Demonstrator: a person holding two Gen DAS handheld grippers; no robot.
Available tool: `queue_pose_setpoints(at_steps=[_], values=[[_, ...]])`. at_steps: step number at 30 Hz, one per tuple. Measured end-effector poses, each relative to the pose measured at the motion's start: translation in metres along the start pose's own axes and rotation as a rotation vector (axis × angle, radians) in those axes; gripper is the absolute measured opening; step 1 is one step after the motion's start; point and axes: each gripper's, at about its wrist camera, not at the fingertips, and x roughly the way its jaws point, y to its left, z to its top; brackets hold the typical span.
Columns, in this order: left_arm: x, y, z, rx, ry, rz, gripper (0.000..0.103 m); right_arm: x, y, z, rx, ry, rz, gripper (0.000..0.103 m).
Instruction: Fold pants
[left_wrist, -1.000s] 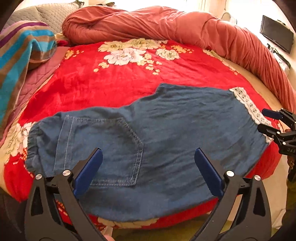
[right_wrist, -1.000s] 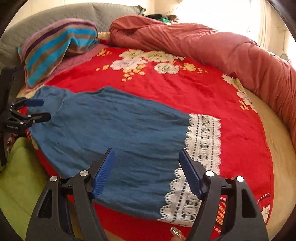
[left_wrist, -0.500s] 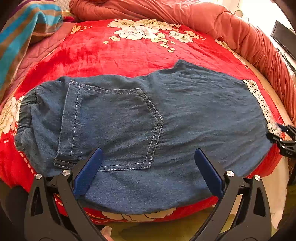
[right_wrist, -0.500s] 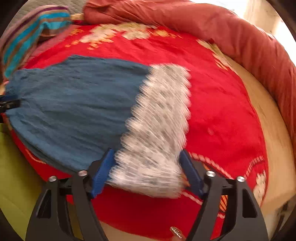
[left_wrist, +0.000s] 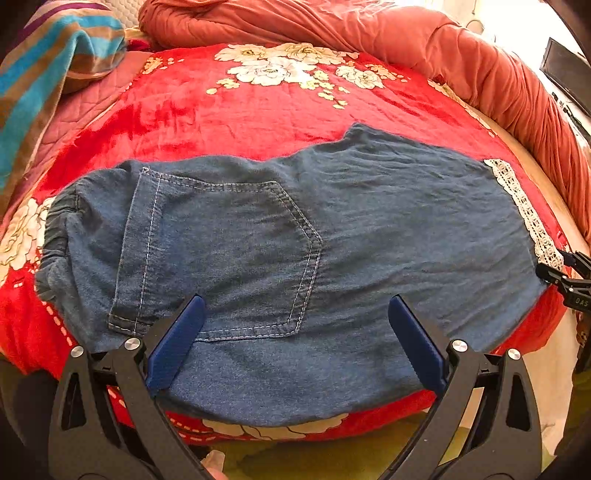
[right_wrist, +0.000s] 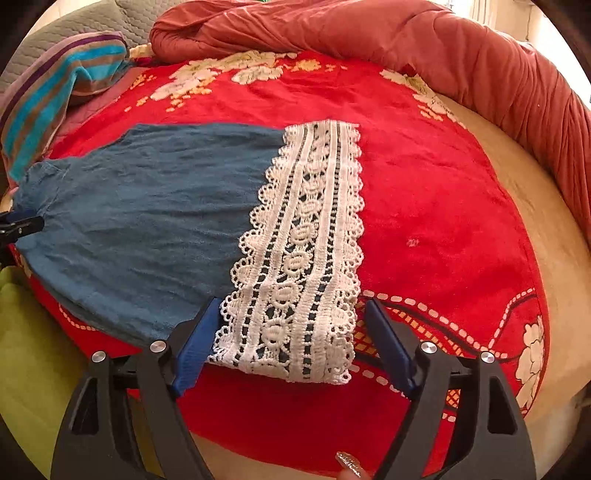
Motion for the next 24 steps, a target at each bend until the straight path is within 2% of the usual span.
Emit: queue_pose_setpoints(at_steps=[5, 8, 12, 24], values=[[-0.010, -0.003, 0.002, -0.001, -0.029, 0.003, 0.093, -0.023, 0.000, 0.007, -0.003, -0.070, 0.012, 0.079], [-0.016, -0.005, 0.003, 0.001, -0.045, 0.002, 0.093, -0.040, 0.000, 0.012, 0.002, -0.127, 0.027, 0.083], [-0.024, -0.009, 0.004, 0.006, -0.065, 0.002, 0.093, -0.048, 0.006, 0.019, 0.000, -0.164, 0.049, 0.083], [-0.038, -0.018, 0.007, 0.025, -0.097, -0.001, 0.093, -0.057, 0.021, 0.024, 0.005, -0.202, 0.084, 0.084]])
